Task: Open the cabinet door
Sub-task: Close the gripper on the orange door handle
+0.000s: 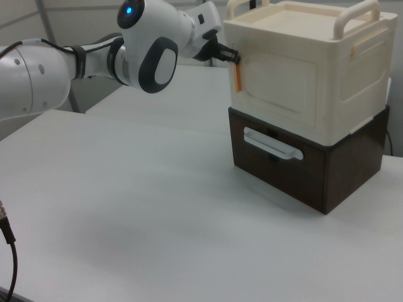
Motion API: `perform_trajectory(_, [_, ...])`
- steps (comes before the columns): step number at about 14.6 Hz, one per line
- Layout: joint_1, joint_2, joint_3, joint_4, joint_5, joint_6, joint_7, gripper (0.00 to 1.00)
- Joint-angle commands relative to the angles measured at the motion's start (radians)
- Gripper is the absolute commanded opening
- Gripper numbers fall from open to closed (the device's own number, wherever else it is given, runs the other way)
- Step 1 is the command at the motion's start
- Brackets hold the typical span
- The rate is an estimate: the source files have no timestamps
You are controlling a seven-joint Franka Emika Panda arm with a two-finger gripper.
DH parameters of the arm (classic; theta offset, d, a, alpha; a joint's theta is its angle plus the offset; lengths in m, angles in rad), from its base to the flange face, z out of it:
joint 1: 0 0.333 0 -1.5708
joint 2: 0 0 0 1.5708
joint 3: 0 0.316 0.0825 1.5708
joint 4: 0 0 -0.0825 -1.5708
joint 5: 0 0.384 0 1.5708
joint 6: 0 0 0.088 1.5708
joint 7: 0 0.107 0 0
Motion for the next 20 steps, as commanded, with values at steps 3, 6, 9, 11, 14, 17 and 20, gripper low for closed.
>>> perform_trajectory(3, [-0.008, 0.012, -0.010, 0.011, -0.001, 0.020, 0.016, 0.00])
perform_trajectory(6, [-0.011, 0.005, -0.010, 0.007, 0.000, 0.019, 0.011, 0.00])
perform_trajectory(9, [-0.026, -0.027, -0.010, -0.014, 0.003, 0.002, 0.011, 0.00])
perform_trajectory(11, [-0.029, -0.050, -0.009, -0.033, 0.009, -0.053, 0.017, 0.00])
perform_trajectory(14, [-0.034, -0.077, -0.009, -0.033, 0.011, -0.148, 0.017, 0.00])
perform_trajectory(17, [-0.045, -0.107, -0.009, -0.033, 0.011, -0.265, 0.014, 0.00])
perform_trajectory(20, [-0.045, -0.132, -0.009, -0.033, 0.011, -0.349, 0.013, 0.00])
